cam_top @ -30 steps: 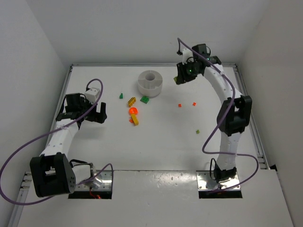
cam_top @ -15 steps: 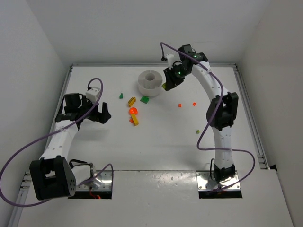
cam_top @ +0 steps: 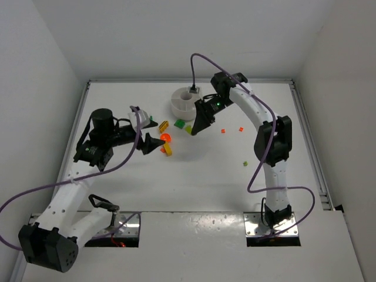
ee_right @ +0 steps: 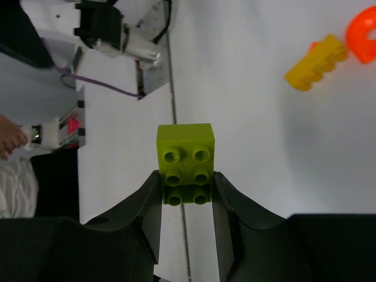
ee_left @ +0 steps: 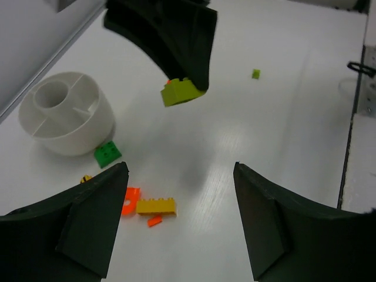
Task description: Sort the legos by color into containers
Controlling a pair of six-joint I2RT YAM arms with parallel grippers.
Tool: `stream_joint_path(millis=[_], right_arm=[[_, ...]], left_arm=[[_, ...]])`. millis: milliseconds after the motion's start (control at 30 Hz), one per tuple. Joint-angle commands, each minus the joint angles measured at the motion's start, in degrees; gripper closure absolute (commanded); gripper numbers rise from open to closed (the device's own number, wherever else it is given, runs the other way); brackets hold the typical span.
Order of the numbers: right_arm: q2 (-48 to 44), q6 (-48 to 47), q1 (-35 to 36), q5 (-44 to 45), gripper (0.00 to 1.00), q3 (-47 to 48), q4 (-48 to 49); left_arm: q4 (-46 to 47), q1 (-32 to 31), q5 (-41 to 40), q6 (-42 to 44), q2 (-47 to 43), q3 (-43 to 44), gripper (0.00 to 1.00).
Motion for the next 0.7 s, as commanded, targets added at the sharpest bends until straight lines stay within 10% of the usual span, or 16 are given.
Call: stream_joint_path(millis=[0, 200, 667], right_arm=[[-6.88, -3.37, 2.73, -7.94, 0.96, -3.33, -5.07], [-11.71, -3.90, 6.51, -6.80, 0.97, -12.82, -5.07], [-15.94, -3.90, 13.11, -4.07, 0.99, -18.02, -5.07]], left_arm=[[-3.16, -7.39, 2.13, 10.49, -2.57, 1.46, 0.22], [-16.78, -16.96, -3.06, 29.56, -3.73, 4.09, 0.22], [-17.32, -28.93, -12.98, 35.48, -2.59, 3.57, 0.24]])
